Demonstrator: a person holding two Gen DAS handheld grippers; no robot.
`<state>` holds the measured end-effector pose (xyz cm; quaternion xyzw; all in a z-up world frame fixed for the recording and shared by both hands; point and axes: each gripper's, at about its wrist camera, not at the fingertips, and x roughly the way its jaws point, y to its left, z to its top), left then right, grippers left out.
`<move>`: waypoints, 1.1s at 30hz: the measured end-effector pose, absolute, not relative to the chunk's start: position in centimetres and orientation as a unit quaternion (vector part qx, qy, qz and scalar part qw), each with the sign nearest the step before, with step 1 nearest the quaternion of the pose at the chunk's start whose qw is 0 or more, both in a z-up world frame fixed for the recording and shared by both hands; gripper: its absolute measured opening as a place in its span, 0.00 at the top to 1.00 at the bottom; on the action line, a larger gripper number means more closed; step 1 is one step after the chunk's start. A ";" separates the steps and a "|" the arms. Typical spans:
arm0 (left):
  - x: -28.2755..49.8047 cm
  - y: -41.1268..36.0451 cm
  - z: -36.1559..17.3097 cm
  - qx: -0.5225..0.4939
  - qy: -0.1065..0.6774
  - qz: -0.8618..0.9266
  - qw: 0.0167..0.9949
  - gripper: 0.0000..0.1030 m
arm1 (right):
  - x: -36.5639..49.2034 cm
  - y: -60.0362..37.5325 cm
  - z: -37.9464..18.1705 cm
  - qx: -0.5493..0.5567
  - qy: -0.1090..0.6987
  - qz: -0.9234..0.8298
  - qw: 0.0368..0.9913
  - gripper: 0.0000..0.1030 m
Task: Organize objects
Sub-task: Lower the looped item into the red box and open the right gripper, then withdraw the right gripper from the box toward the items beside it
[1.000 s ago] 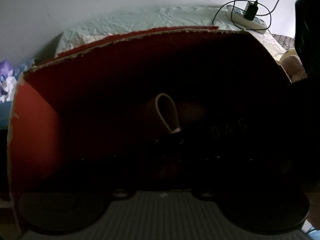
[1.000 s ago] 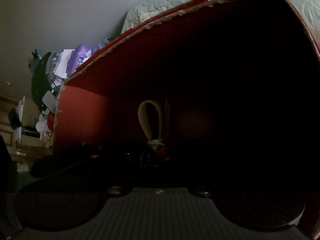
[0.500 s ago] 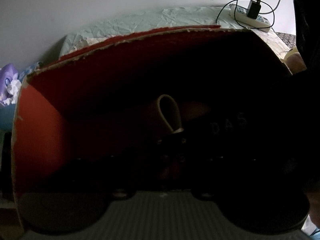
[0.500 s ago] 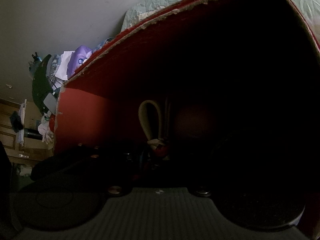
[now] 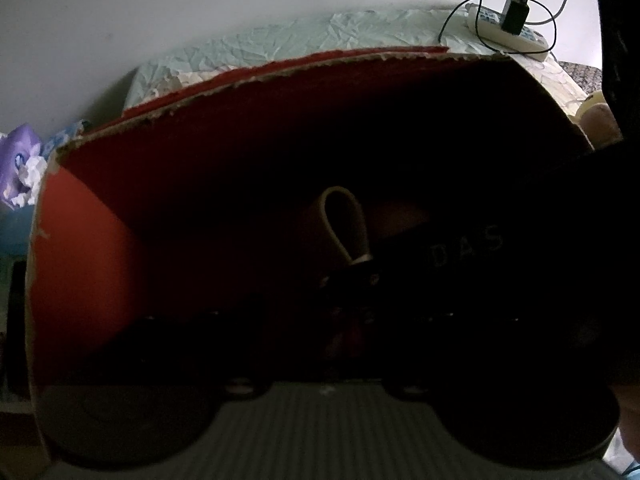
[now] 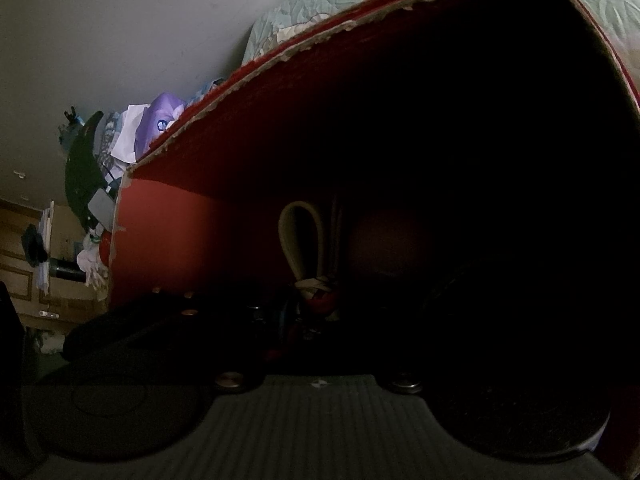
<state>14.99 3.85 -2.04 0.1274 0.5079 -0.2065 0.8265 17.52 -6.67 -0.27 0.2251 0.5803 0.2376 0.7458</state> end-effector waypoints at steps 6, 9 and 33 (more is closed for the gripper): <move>14.9 3.9 -2.1 0.129 0.507 -0.201 0.828 0.28 | 17.5 -6.8 -0.2 0.226 0.577 0.234 0.749 0.70; 14.8 3.8 -2.1 0.131 0.504 -0.199 0.830 0.28 | 17.4 -6.8 -0.1 0.223 0.572 0.234 0.754 0.70; 16.3 3.6 -2.7 0.132 0.549 -0.209 0.798 0.29 | 15.7 -6.6 1.9 0.198 0.458 0.242 0.832 0.70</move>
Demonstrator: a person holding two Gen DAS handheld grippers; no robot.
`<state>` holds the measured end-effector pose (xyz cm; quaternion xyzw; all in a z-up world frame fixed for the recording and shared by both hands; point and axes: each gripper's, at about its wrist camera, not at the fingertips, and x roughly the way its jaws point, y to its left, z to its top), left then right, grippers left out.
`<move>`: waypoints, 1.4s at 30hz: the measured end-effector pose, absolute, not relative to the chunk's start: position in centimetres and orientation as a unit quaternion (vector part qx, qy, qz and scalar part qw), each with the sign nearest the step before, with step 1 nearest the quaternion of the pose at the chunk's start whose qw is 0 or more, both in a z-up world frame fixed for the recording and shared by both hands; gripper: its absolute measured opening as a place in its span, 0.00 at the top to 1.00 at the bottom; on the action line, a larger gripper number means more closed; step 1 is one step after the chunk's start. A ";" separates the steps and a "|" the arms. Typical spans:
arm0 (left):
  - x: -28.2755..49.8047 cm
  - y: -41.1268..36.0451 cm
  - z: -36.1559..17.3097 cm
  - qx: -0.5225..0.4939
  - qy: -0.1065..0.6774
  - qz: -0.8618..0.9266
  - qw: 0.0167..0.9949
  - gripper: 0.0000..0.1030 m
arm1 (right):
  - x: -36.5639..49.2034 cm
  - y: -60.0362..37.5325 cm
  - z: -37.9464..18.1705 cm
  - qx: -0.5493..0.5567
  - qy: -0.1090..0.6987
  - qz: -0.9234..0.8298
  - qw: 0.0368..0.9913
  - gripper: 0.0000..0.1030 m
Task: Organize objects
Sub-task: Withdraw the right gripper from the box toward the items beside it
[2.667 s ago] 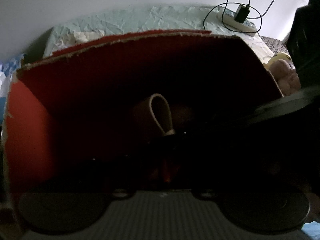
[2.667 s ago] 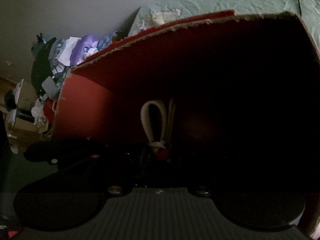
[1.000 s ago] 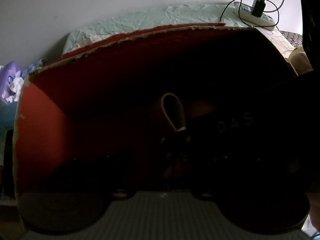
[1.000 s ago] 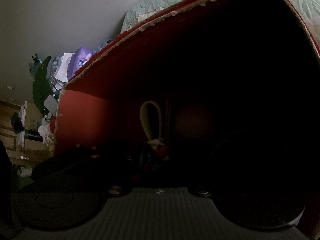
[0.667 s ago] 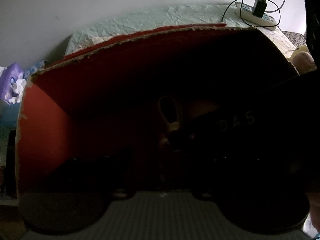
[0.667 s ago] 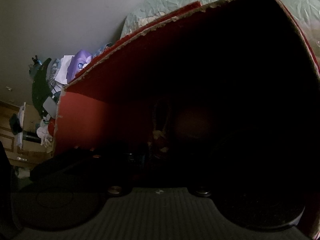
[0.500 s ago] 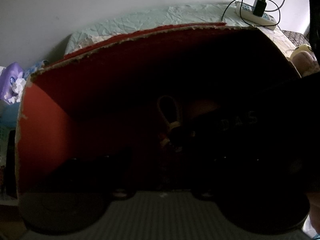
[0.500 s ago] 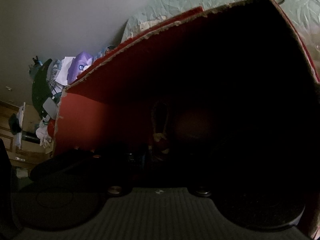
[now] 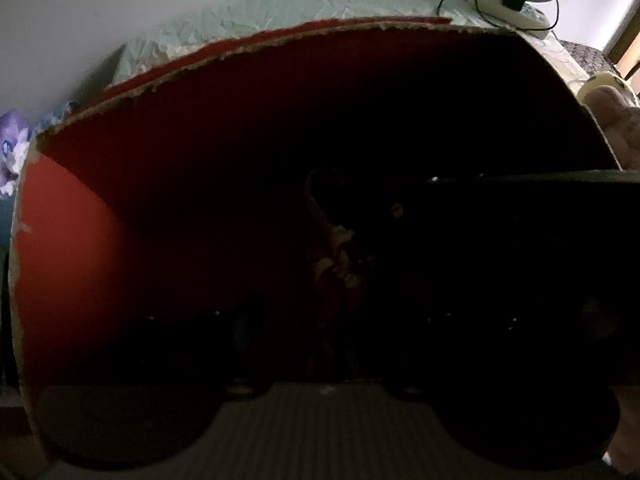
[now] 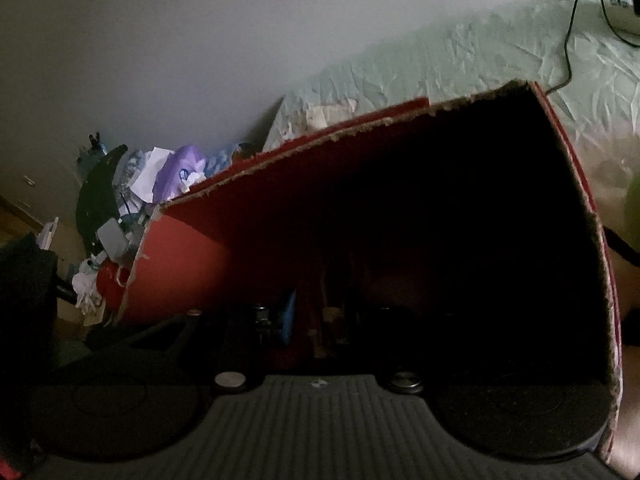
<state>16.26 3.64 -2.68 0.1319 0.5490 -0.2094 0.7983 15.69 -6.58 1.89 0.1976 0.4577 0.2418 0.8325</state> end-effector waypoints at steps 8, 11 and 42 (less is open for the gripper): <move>16.4 3.5 -2.8 0.132 0.554 -0.189 0.800 0.29 | 15.4 -6.4 2.3 0.194 0.436 0.257 0.840 0.70; 16.5 3.4 -2.9 0.135 0.556 -0.181 0.800 0.29 | 15.1 -6.3 2.5 0.191 0.430 0.260 0.843 0.70; 16.9 2.7 -3.4 0.141 0.551 -0.184 0.802 0.29 | 16.3 -7.0 2.3 0.199 0.452 0.273 0.826 0.70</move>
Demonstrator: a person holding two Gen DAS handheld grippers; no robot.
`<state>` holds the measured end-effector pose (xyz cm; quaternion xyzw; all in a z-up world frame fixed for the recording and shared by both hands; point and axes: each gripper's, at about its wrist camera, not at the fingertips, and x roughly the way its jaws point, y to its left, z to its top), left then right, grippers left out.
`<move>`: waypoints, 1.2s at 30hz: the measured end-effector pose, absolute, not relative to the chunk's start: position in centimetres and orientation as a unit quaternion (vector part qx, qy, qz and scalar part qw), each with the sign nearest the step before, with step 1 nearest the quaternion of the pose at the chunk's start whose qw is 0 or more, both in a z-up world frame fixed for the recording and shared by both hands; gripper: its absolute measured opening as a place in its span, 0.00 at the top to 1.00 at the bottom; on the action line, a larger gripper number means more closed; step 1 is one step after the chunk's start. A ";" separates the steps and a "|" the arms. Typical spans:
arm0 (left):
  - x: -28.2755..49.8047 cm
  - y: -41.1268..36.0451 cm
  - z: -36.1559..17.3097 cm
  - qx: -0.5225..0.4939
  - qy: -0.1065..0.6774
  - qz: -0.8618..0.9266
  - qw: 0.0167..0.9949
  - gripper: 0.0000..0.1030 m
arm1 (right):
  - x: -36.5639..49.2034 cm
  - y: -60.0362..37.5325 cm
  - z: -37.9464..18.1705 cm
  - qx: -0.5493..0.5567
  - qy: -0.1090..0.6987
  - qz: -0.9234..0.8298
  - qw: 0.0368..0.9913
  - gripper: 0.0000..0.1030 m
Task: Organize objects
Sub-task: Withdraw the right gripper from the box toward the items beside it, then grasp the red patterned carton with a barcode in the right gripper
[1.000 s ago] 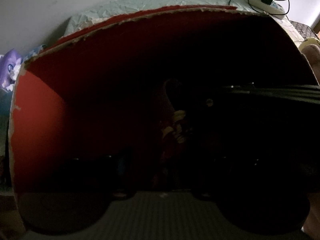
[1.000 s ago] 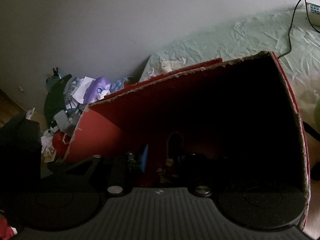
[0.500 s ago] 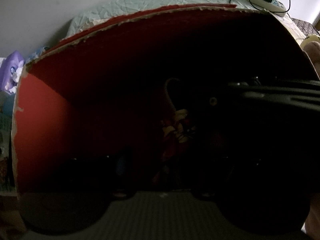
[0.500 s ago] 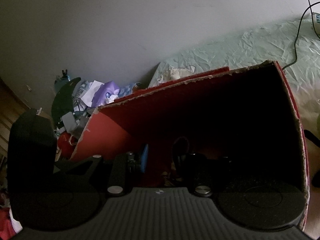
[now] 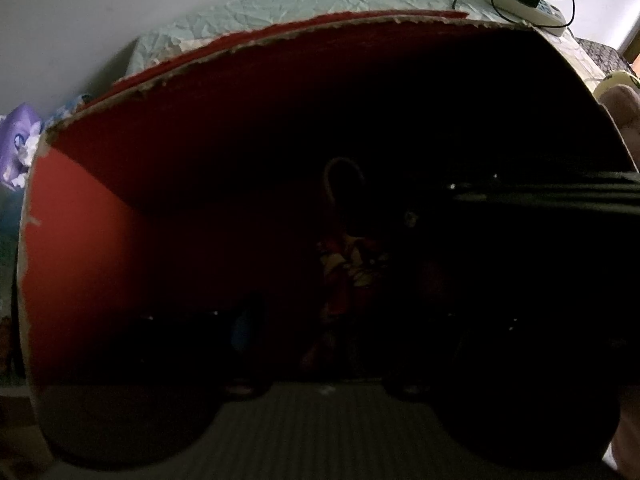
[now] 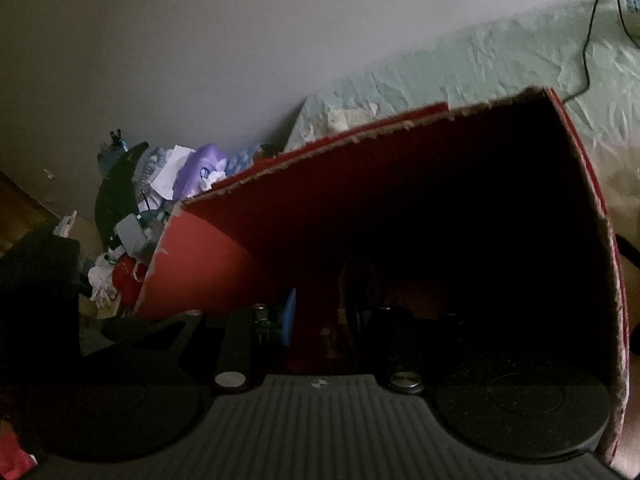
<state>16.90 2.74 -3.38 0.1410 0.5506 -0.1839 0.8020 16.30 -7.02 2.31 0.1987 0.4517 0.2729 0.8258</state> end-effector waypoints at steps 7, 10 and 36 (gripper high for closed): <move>16.8 2.9 -2.5 0.155 0.513 -0.168 0.827 0.29 | 16.3 -7.1 2.3 0.200 0.457 0.276 0.821 0.70; 15.9 4.9 -1.6 0.141 0.487 -0.164 0.846 0.28 | 16.2 -7.5 2.5 0.208 0.447 0.282 0.823 0.69; 0.1 16.8 4.3 0.006 0.447 -0.107 0.888 0.16 | 8.7 -5.8 10.2 0.146 0.372 0.511 0.761 0.60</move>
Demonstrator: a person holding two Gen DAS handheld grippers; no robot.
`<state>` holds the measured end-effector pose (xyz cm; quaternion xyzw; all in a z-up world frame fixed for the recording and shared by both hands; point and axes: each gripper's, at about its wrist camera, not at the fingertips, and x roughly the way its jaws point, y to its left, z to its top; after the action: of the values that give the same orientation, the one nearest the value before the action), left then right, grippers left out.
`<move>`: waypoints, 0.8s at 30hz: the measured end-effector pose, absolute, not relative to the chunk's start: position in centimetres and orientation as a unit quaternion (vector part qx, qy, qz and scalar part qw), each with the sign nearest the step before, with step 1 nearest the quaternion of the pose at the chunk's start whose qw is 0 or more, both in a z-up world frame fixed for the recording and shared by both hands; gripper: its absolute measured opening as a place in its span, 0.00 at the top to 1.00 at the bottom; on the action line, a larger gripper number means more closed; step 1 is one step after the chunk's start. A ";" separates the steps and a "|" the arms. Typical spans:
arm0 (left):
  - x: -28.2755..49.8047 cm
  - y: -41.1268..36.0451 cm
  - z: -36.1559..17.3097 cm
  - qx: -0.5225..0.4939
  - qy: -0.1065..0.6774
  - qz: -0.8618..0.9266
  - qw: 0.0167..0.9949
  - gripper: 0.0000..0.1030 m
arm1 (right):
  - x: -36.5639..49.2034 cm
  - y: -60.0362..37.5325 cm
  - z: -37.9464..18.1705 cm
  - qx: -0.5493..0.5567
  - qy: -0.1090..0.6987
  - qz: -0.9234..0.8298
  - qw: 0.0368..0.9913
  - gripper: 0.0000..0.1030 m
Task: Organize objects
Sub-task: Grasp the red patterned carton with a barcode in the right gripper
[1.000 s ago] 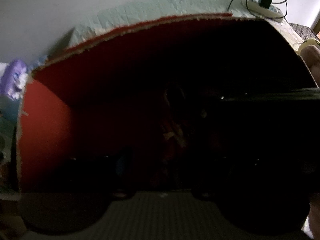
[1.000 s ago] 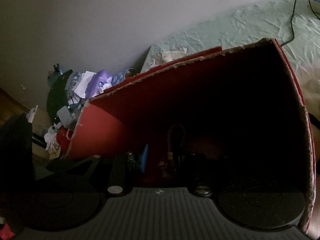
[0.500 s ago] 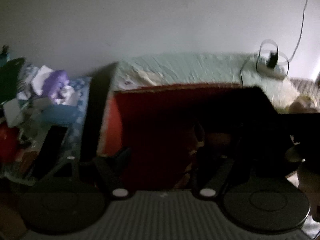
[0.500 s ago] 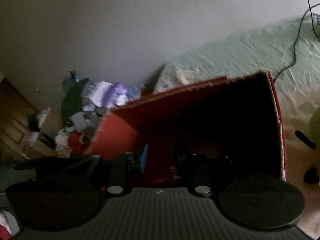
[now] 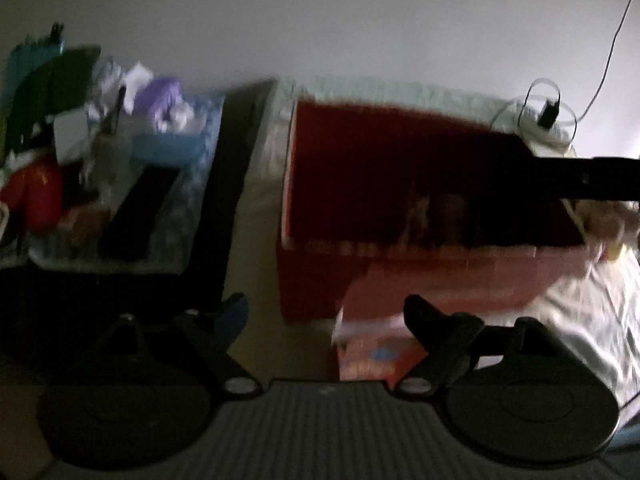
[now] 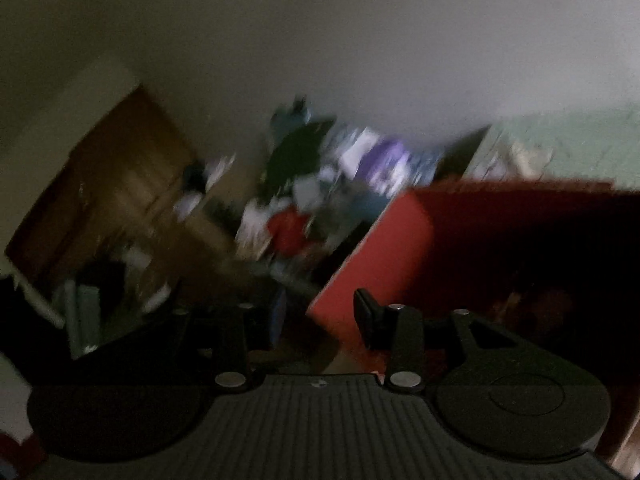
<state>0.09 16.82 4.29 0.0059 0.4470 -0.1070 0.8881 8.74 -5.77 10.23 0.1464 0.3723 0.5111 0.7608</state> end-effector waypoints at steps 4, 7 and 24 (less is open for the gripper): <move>-1.0 16.9 2.2 -0.014 0.481 -0.127 0.867 0.13 | 7.5 -4.9 8.8 0.132 0.418 0.529 0.727 0.59; -1.5 16.4 1.1 -0.014 0.494 -0.135 0.859 0.11 | 6.7 -4.7 7.8 0.119 0.443 0.521 0.720 0.59; -1.7 13.5 -2.7 -0.040 0.531 -0.182 0.827 0.09 | 5.7 -5.4 0.4 0.189 0.596 0.388 0.677 0.55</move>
<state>-1.72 13.50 -2.69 -0.0402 0.5310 -0.1817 0.8267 5.74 -5.38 0.42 0.1894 0.5957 0.3878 0.6774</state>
